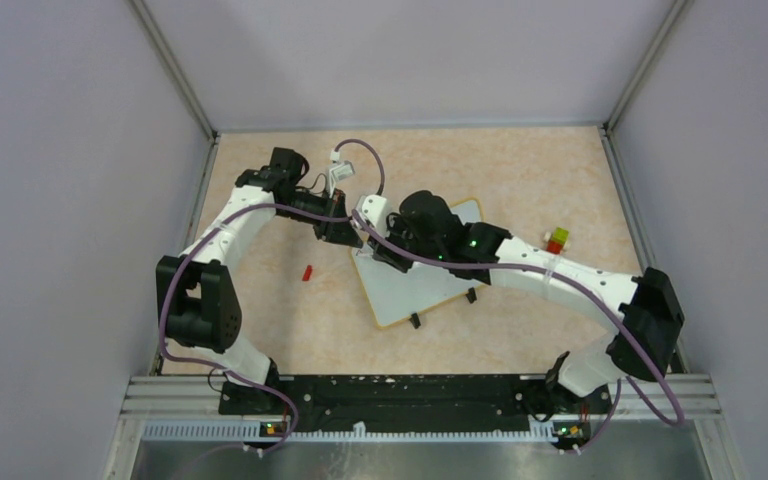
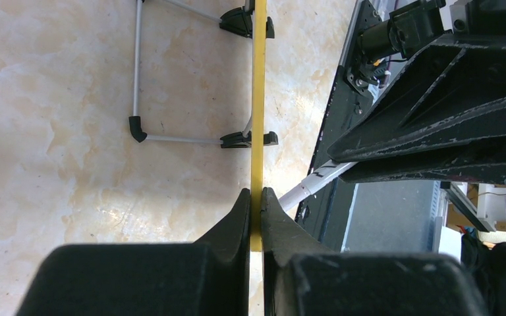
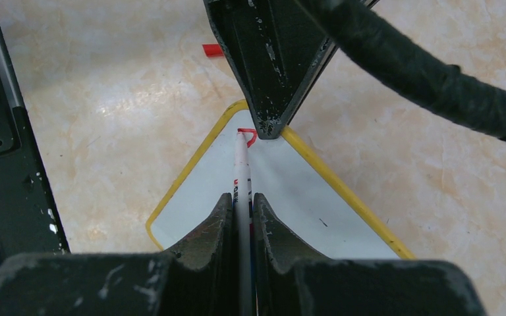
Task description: Write a sentence on the whiteboard
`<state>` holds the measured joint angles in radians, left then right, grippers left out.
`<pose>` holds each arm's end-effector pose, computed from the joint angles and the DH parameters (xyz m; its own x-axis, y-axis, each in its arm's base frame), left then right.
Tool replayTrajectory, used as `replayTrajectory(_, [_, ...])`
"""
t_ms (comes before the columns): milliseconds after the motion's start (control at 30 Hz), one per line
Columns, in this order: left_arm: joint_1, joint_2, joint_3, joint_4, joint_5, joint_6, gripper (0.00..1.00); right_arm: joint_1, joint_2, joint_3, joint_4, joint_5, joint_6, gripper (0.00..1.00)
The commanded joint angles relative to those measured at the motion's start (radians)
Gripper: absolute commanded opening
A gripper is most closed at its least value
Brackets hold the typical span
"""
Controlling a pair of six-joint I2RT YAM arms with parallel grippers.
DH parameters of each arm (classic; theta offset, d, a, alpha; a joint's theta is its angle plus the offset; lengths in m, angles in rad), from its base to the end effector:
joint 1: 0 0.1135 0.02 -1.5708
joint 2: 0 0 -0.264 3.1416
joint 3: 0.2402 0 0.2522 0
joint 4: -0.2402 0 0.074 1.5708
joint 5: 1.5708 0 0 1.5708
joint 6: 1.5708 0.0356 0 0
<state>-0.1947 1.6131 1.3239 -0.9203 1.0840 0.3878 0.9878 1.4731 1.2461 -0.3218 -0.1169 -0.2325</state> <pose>0.3031 -0.0918 0.2801 -0.6995 0.3182 -0.6399 0.7146 0.3005 -0.6317 0.1836 0.2859 0.3225 -0.0758 -0.5306 -0.8442 -0.9263 0.3509 -0.1374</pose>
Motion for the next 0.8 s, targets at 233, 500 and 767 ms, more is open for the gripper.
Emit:
replayTrajectory(233, [-0.008, 0.005, 0.025, -0.005, 0.011, 0.007, 0.0, 0.018, -0.012, -0.011, -0.011, 0.001, -0.019, 0.0])
replayTrajectory(500, [-0.008, 0.007, 0.026, -0.006, 0.01, 0.006, 0.0, 0.019, -0.054, -0.048, -0.026, 0.035, -0.028, 0.0])
replayTrajectory(767, [-0.008, 0.005, 0.025, -0.005, 0.008, 0.003, 0.0, 0.019, -0.074, -0.077, -0.038, 0.045, -0.031, 0.0])
